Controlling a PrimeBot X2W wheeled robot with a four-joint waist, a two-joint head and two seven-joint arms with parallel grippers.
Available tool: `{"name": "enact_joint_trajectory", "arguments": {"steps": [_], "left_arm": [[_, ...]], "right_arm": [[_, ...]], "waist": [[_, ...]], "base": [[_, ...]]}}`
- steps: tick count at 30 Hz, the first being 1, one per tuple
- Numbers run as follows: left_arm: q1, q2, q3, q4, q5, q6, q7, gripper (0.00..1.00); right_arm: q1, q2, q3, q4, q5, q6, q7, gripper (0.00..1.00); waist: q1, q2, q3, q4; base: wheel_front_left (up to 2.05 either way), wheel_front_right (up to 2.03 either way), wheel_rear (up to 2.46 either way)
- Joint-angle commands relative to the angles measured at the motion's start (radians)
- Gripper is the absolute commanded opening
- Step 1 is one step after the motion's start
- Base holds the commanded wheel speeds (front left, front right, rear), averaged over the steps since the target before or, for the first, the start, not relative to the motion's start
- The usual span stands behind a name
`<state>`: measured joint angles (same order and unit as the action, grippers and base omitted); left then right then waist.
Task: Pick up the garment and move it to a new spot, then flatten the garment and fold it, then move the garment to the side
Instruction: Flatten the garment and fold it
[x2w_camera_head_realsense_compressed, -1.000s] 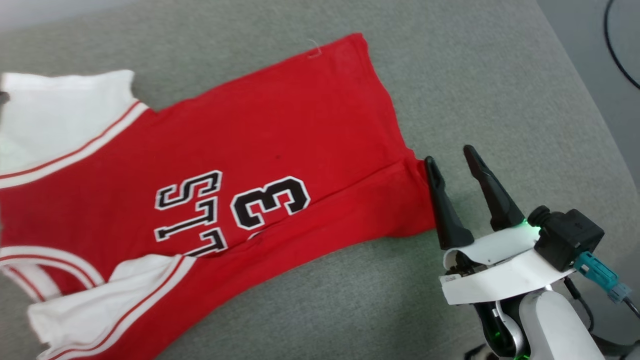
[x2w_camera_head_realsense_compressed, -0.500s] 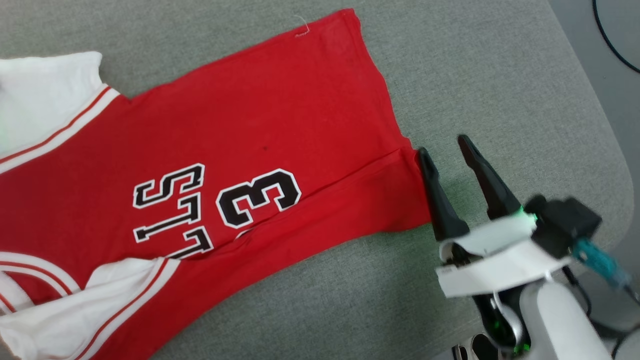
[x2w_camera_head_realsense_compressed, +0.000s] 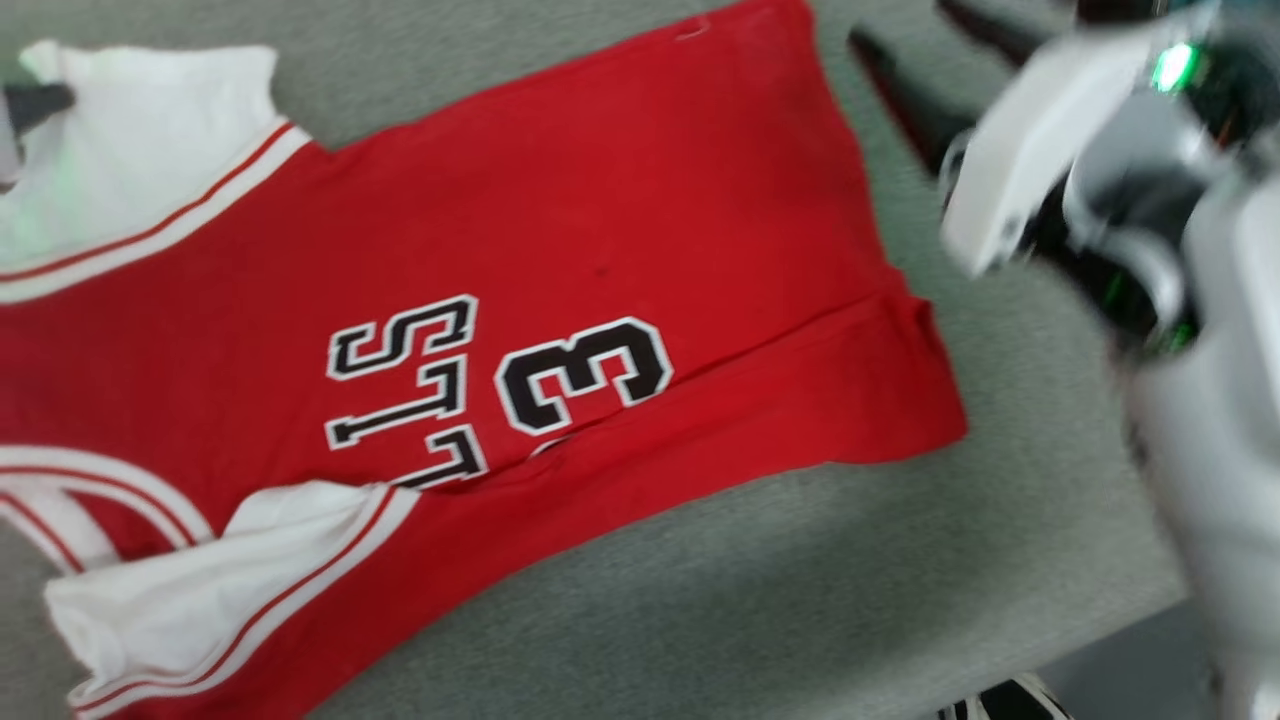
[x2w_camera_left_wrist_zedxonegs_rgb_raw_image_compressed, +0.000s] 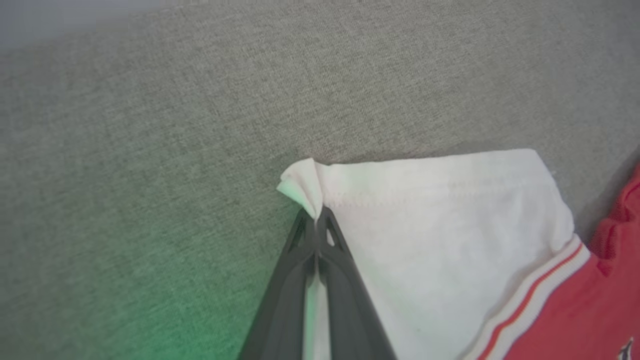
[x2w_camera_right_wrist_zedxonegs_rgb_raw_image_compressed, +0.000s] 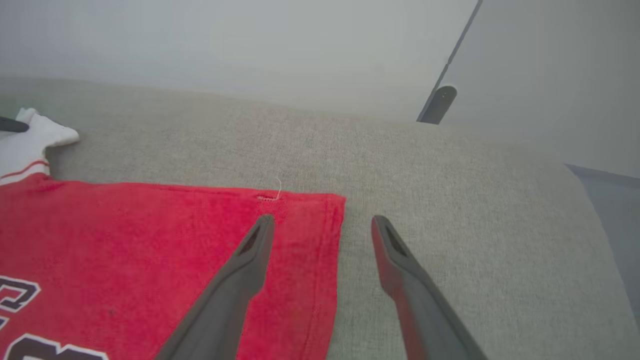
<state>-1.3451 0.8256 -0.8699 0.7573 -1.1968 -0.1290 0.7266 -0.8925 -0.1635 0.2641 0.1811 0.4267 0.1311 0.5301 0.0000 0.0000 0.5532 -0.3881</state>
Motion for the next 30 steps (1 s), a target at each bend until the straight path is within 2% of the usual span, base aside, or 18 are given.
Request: {"name": "enact_joint_trajectory", "arguments": {"steps": [1,4,12,23,24,25,26,30], "left_arm": [[0.008,-0.02,-0.023,-0.007,0.0,-0.003,-0.002,0.0],[-0.02,-0.028,-0.043,-0.029,-0.01,-0.002,-0.013,0.0],[-0.07,-0.047,-0.106,-0.065,-0.047,0.0,-0.028,0.0],[-0.11,-0.05,-0.191,-0.087,-0.101,0.001,-0.05,0.0],[-0.112,-0.052,-0.198,-0.088,-0.107,0.001,-0.052,0.0],[-0.114,-0.054,-0.205,-0.09,-0.113,0.001,-0.056,0.0],[-0.117,-0.056,-0.211,-0.094,-0.119,0.001,-0.063,0.0],[-0.114,-0.073,-0.229,-0.116,-0.149,0.0,-0.105,0.0]], "right_arm": [[-0.051,-0.012,0.003,0.032,0.006,-0.001,0.029,1.0],[-0.167,-0.019,-0.04,0.156,-0.002,-0.001,0.093,1.0],[-0.338,-0.007,-0.025,0.424,0.009,-0.001,0.295,1.0],[-0.374,-0.025,0.012,0.61,-0.022,-0.001,0.292,1.0],[-0.375,-0.025,0.017,0.62,-0.018,-0.001,0.292,0.55],[-0.374,-0.024,0.025,0.628,-0.013,-0.001,0.294,0.21],[-0.374,-0.025,0.032,0.632,-0.006,-0.001,0.289,0.0],[-0.383,-0.043,0.042,0.63,0.017,-0.001,0.234,0.0]], "waist": [[0.0,0.0,0.035,0.041],[0.0,0.0,0.059,0.069],[0.0,0.0,0.103,0.126],[0.0,0.0,0.132,0.168],[0.0,0.0,0.131,0.17],[0.0,0.0,0.13,0.172],[0.0,0.0,0.129,0.175],[0.0,0.0,0.11,0.189]], "base": [[0.0,0.0,0.0],[0.0,0.0,0.0],[0.0,0.0,0.0],[0.0,0.0,0.0],[0.0,0.0,0.0],[0.0,0.0,0.0],[0.0,0.0,0.0],[0.0,0.0,0.0]]}}
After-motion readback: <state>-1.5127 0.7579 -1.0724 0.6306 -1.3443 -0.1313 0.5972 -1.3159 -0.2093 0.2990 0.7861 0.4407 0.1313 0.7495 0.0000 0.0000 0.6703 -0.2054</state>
